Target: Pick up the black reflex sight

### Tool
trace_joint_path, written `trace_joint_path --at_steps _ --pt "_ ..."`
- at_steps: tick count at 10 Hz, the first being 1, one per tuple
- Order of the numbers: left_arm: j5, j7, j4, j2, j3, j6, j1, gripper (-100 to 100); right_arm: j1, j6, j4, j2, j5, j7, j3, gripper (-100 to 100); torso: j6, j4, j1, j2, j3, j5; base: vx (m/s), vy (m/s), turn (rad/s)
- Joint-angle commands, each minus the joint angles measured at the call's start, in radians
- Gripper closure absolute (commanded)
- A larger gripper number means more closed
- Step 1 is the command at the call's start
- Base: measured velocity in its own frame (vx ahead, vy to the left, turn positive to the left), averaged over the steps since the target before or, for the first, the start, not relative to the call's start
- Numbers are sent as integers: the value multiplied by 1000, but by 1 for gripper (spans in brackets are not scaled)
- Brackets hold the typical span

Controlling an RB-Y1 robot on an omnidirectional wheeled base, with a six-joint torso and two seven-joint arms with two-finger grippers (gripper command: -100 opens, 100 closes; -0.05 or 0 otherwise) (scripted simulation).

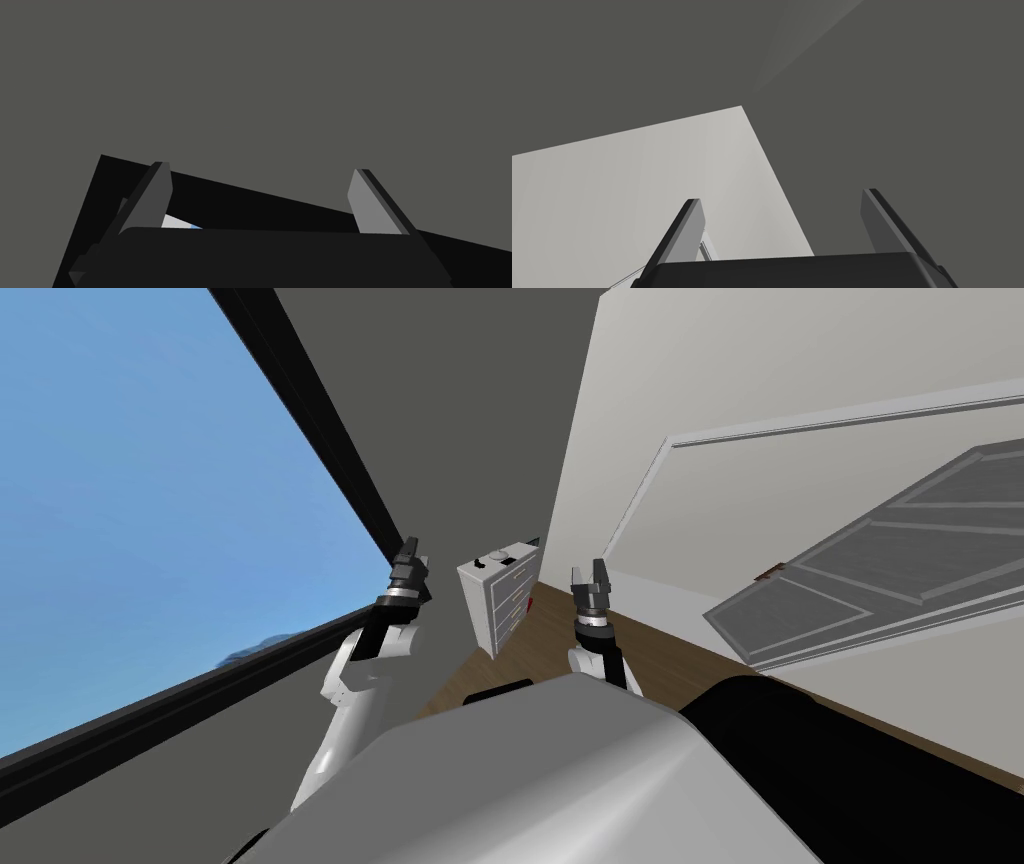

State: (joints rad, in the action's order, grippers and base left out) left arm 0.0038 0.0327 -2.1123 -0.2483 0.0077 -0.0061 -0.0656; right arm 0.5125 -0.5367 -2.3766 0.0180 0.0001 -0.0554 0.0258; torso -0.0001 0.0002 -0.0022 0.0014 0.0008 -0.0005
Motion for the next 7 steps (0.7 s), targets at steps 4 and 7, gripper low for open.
trace_joint_path --at_steps 4,7 --pt "-8 18 57 -4 8 108 -129 -100 0 0 0 0 0 0 0 0 0 0 -1 1 0 0 -32 -37 -1" --pt "-10 28 105 -9 18 173 -204 -100 0 0 0 0 0 0 0 0 0 0 0 0 0 0 -17 -26 -2"
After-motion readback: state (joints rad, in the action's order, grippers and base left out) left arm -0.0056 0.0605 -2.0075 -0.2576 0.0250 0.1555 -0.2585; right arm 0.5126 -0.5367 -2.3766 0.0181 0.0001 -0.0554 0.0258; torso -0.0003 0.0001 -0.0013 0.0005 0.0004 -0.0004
